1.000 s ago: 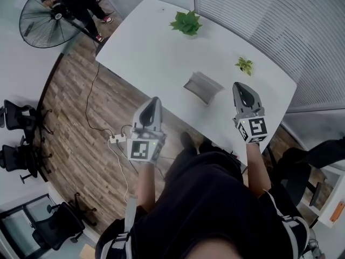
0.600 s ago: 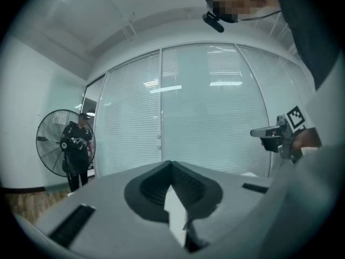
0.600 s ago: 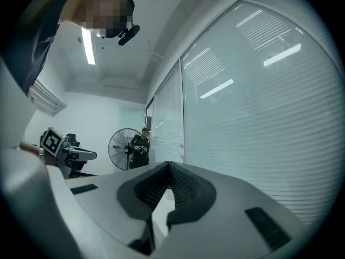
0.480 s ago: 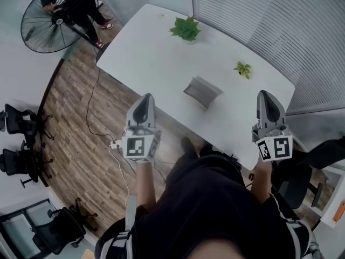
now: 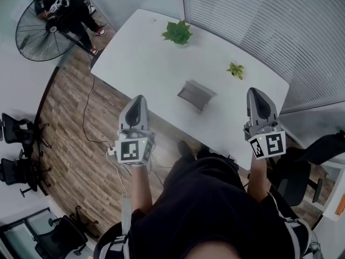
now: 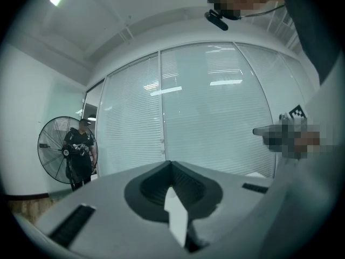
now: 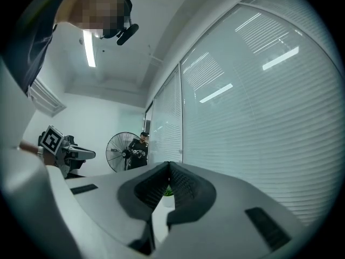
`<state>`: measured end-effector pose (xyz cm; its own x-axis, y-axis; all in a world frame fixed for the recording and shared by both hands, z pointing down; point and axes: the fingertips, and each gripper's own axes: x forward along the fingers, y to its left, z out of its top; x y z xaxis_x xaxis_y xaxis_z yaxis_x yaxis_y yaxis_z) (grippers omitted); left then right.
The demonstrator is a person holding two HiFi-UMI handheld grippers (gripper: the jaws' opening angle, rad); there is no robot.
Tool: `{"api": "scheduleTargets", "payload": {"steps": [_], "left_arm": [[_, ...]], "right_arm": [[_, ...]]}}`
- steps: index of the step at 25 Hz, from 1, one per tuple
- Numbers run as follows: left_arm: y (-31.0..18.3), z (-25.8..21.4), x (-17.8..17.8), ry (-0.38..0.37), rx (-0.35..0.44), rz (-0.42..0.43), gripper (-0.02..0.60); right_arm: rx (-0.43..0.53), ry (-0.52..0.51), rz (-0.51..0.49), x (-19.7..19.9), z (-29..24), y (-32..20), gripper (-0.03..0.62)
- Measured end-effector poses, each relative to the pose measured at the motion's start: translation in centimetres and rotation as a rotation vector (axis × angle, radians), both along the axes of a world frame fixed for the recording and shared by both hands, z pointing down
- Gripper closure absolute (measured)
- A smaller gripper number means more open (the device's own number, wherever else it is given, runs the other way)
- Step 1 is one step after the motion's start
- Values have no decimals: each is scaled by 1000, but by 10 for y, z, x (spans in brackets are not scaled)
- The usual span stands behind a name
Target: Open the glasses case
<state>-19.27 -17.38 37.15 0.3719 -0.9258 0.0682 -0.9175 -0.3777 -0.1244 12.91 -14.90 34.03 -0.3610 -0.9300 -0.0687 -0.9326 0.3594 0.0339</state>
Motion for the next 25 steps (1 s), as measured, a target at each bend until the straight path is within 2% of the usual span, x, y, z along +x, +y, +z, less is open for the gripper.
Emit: {"api": "scheduleTargets", "payload": {"steps": [3,11,20,25], "left_arm": [[-4,-5,2,22,14,-11,581],[-3,-7,5,25,14,-9,581],[-2,-15,4,32,53,-24,581],[-1,-14,8,30,42,-10,581]], "right_arm": [[-6,-1,9,6,2,0,579],[-21,5,14,6,8,-2,579],[-7,18,6,2,2,0,579],[2,11,15,6,-3,6,579]]}}
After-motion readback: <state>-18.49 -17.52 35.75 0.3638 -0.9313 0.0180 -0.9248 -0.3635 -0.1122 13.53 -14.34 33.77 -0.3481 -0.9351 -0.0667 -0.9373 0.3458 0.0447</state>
